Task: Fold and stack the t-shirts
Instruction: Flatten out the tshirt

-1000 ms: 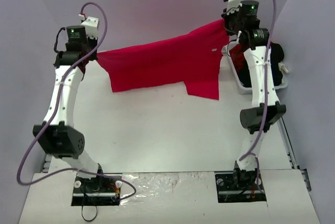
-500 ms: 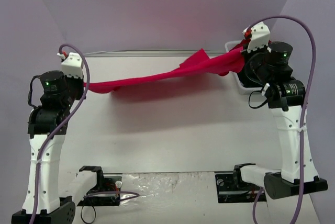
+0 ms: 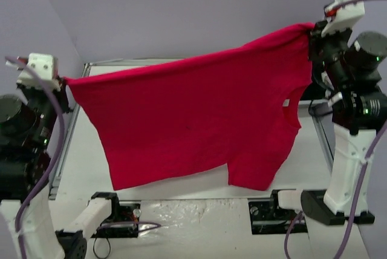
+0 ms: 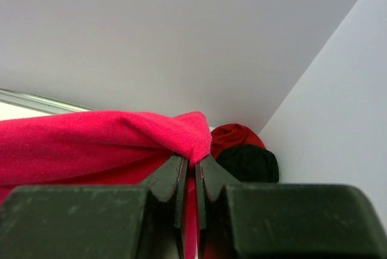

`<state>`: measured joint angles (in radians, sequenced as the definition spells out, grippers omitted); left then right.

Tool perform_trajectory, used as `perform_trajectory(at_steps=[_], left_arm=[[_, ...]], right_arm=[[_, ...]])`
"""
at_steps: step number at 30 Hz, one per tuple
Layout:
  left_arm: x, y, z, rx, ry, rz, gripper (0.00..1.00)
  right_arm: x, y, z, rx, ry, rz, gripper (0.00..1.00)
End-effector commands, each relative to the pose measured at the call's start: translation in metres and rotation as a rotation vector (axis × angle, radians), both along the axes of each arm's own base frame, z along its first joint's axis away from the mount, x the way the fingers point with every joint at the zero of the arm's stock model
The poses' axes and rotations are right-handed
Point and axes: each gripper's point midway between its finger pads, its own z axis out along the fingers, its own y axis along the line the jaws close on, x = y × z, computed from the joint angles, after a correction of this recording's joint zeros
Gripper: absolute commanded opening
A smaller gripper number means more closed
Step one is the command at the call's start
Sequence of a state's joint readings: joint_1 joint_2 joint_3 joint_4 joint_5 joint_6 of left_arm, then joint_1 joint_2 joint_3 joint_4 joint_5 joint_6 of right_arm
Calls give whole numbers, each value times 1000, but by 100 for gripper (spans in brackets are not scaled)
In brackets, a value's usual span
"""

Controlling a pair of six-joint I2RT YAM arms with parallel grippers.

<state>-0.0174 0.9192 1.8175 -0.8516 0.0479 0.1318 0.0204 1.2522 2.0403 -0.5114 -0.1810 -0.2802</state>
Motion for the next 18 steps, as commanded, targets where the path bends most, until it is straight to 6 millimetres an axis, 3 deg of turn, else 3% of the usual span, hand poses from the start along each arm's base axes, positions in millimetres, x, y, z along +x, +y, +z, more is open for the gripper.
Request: perform_trajectory(at_steps=[1,3,5,6,8,10,11,13,14,15,16,17,18], left_arm=[[59,16,-38,47,142,82,2],[85,18,-48,56,151,89,2],[116,19,-75,65,194,92,2],[127,19,-83,71,205,90,2],[151,23,-103,90,236,110,3],[190,26,-121,108,250,124,2],[219,29,-143,125,288,127,2],[252,30,-163,139,325,130,2],[284,32,-184,162,360,128,2],[299,34,-193,176,374,134,3],[315,36,-205,190,400,140,2],[346,37,-227,208,443,141,8],[358,58,-237,208,466,173,35]], right_arm=[[62,-6,-21,-1,56,-30,0],[89,-6,-38,-6,86,-28,0],[114,-5,-69,-19,143,-28,0],[125,-5,-70,-18,116,-31,0],[146,-7,-92,-32,142,-43,0],[180,-6,-120,-43,184,-46,0],[206,-2,-138,-53,214,-47,0],[234,1,-154,-80,237,-65,0],[260,8,-204,-104,346,-77,0],[271,12,-177,-124,286,-82,11],[283,18,-188,-145,304,-84,28],[301,27,-220,-177,349,-109,47],[308,33,-215,-189,325,-118,85]])
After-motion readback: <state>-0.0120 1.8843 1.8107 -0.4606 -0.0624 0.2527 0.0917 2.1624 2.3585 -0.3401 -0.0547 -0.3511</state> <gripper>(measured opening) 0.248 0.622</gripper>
